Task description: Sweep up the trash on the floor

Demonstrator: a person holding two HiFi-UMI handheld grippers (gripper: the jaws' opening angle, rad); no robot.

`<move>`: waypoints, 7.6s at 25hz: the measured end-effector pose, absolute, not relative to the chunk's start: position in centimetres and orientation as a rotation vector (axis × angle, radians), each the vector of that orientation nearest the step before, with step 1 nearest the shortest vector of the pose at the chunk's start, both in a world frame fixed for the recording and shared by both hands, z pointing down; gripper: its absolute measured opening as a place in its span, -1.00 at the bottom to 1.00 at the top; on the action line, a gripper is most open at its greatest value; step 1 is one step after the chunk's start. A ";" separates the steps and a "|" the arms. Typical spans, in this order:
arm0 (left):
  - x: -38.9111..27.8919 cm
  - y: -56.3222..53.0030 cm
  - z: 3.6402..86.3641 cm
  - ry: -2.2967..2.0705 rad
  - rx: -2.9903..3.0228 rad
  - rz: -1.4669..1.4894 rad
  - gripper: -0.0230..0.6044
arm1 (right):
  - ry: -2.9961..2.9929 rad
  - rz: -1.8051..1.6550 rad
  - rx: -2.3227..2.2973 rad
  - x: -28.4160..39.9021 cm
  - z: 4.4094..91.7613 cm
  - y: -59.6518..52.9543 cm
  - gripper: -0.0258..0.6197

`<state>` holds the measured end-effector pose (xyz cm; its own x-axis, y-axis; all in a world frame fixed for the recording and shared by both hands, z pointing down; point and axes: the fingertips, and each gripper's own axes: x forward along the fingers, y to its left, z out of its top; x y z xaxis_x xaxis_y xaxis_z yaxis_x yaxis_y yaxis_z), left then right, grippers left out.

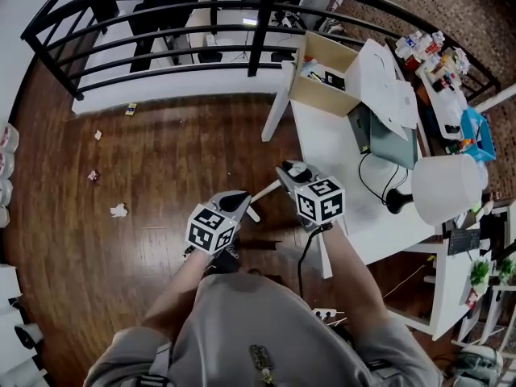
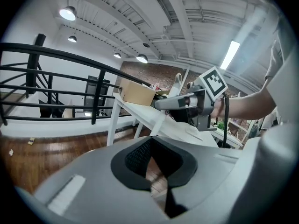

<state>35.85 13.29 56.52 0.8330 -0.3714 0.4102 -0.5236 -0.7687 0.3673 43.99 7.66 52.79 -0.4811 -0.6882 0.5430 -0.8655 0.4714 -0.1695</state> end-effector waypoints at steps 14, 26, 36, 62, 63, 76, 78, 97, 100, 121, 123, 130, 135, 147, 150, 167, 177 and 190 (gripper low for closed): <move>35.1 22.7 57.1 -0.853 2.485 0.358 -0.44 | -2.652 0.346 0.933 37.4 41.9 18.8 -0.70; 27.3 29.5 57.9 -1.321 2.285 0.338 -0.18 | -2.873 0.268 0.393 25.2 36.2 28.3 -0.70; 14.8 33.8 62.2 -1.598 2.092 0.330 -0.56 | -2.830 0.289 -0.055 11.8 39.3 34.8 -0.70; -4.1 27.1 81.2 -1.652 1.613 0.303 -0.57 | -2.487 0.187 -0.449 -9.7 59.5 26.2 -0.70; -4.7 25.7 81.4 -1.660 1.607 0.284 -0.56 | -2.493 0.179 -0.437 -10.4 59.6 24.7 -0.70; -10.8 9.1 81.2 -1.645 1.609 0.375 -0.53 | -2.534 0.178 -0.286 -15.0 59.3 7.6 -0.71; -11.8 6.8 80.9 -1.652 1.603 0.376 -0.53 | -2.541 0.169 -0.290 -15.7 59.0 5.5 -0.71; -24.9 -9.5 78.9 -1.591 1.791 0.385 -0.52 | -2.552 0.102 -0.058 -28.6 56.6 -8.5 -0.71; -26.3 -11.5 78.6 -1.563 1.842 0.393 -0.52 | -2.551 0.106 0.007 -30.0 56.2 -10.2 -0.72; -30.1 -10.0 74.8 -1.600 1.729 0.321 -0.56 | -2.630 0.208 -0.100 -36.2 52.6 -11.6 -0.71; -30.3 -8.8 75.6 -1.614 1.676 0.320 -0.57 | -2.625 0.233 -0.162 -36.8 53.6 -10.9 -0.71; -33.2 -3.9 78.4 -1.675 1.476 0.375 -0.56 | -2.576 0.330 -0.403 -39.0 56.9 -7.5 -0.71; -35.2 -3.2 80.4 -1.694 1.448 0.477 -0.57 | -2.520 0.345 -0.448 -39.9 59.0 -7.4 -0.71; -37.7 -11.0 82.1 -1.612 1.618 0.556 -0.56 | -2.486 0.261 -0.353 -40.6 60.3 -14.0 -0.71; -37.7 -14.9 81.9 -1.558 1.697 0.590 -0.56 | -2.490 0.274 -0.244 -40.3 60.2 -17.7 -0.71; -33.3 -36.9 79.1 -1.291 2.097 0.638 -0.55 | -2.527 0.309 0.349 -35.9 56.8 -37.2 -0.72; -33.9 -42.2 76.5 -1.314 2.103 0.687 -0.56 | -2.684 0.397 0.340 -35.8 53.8 -43.7 -0.71; -45.2 -34.2 77.8 -1.384 1.899 0.792 -0.56 | -2.666 0.535 0.106 -45.5 56.2 -39.6 -0.72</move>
